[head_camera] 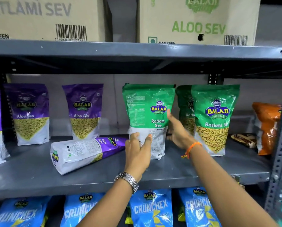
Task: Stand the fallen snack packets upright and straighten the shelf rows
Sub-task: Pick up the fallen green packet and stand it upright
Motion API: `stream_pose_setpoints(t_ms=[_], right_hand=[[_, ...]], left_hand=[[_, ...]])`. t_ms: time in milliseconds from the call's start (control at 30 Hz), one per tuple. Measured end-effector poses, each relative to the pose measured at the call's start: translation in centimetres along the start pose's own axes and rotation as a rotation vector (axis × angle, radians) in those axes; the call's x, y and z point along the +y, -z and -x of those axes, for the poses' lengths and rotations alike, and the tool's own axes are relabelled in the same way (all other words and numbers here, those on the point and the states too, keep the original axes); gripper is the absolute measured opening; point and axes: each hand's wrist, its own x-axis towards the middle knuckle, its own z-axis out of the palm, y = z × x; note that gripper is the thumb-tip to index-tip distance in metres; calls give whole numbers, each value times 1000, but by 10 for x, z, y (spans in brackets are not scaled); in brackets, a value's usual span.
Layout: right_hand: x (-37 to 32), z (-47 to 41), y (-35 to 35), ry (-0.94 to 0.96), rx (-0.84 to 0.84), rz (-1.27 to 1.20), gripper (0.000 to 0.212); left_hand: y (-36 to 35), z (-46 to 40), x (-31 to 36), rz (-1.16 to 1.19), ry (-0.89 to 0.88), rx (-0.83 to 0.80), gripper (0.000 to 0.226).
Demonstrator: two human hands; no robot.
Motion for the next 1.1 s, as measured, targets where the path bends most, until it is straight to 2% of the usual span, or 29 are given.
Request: stream_pose_setpoints(t_ms=[100, 200, 300, 433, 500, 567, 600, 667, 767, 833, 900, 1000, 1100], right_hand=[[14, 19, -5, -28, 9, -8, 72], [18, 35, -13, 54, 7, -91, 43], [28, 45, -19, 88, 1, -171, 34], [37, 57, -22, -6, -18, -109, 17], [30, 50, -14, -54, 17, -143, 12], [21, 33, -2, -51, 104, -201, 11], [18, 21, 4, -58, 149, -184, 15], [15, -2, 7, -95, 165, -119, 34], [17, -26, -2, -161, 75, -32, 59], [23, -30, -10, -197, -38, -57, 60], [31, -28, -16, -224, -115, -142, 57], [46, -21, -18, -208, -5, -235, 50], [60, -16, -18, -118, 115, -256, 45]], left_hand=[[-10, 3, 6, 31, 28, -45, 56], [-14, -4, 5, 77, 40, -71, 71], [-19, -31, -5, 132, 27, -57, 94], [-24, -82, -31, 246, 158, -149, 115], [-13, -72, -7, 327, 216, -171, 106], [-7, -57, 9, 377, 232, -111, 82], [-7, -48, 11, 418, 252, -43, 78], [-11, -34, 2, 458, 267, 76, 93], [-33, -11, -2, 454, 184, 174, 69], [-41, 4, 7, 415, 139, 176, 80], [-48, 9, 7, 402, 122, 177, 81], [-42, -2, 3, 419, 147, 148, 86], [-26, -15, 2, 444, 134, 50, 51]])
